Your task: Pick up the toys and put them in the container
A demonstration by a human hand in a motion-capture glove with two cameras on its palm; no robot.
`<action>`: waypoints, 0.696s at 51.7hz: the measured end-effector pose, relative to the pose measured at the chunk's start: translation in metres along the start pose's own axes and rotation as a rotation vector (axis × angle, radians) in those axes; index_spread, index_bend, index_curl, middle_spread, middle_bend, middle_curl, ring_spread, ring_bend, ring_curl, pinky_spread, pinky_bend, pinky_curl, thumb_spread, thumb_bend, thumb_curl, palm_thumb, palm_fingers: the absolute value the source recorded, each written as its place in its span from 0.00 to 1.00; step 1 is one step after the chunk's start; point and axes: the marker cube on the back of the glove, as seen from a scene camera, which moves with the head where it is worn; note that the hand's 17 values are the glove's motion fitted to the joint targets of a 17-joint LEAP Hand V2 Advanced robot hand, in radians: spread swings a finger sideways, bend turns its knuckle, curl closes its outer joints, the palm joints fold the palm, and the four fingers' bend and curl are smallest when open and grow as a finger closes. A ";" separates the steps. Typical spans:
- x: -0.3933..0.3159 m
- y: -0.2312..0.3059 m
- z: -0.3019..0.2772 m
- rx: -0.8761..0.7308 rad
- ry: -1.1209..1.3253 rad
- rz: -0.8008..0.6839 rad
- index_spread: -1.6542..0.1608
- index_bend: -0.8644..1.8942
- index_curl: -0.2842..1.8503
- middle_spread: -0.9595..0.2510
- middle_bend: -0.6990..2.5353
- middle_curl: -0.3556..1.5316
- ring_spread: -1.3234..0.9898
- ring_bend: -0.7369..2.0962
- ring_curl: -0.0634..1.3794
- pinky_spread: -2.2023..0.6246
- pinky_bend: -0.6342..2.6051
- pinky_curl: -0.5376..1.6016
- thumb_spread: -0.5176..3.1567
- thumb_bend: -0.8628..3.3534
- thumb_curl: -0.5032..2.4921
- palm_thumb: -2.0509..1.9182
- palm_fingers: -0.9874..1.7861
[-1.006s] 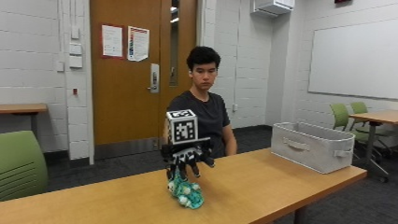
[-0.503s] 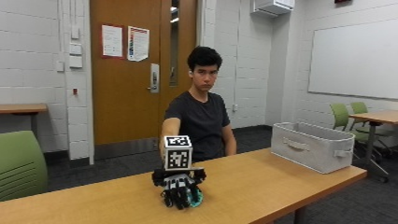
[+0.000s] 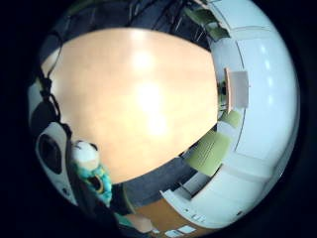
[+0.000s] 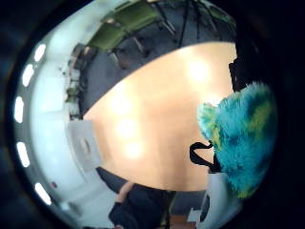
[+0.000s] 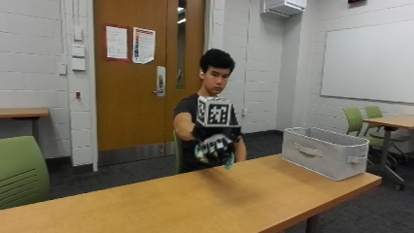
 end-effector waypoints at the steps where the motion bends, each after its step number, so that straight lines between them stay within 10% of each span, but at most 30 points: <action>1: -0.006 0.000 -0.011 0.007 -0.001 -0.006 0.67 0.41 0.27 0.41 0.37 0.54 0.39 0.68 0.37 0.62 0.48 0.41 0.41 0.28 0.36 0.69 0.75; 19: -0.224 0.042 -0.190 0.288 -0.020 -0.152 0.64 0.39 0.30 0.36 0.36 0.60 0.39 0.69 0.38 0.61 0.47 0.41 0.38 0.27 0.42 0.69 0.76; 36: -0.454 0.091 -0.217 0.353 -0.071 -0.426 0.62 0.37 0.34 0.33 0.35 0.64 0.40 0.69 0.38 0.61 0.46 0.42 0.38 0.27 0.46 0.69 0.75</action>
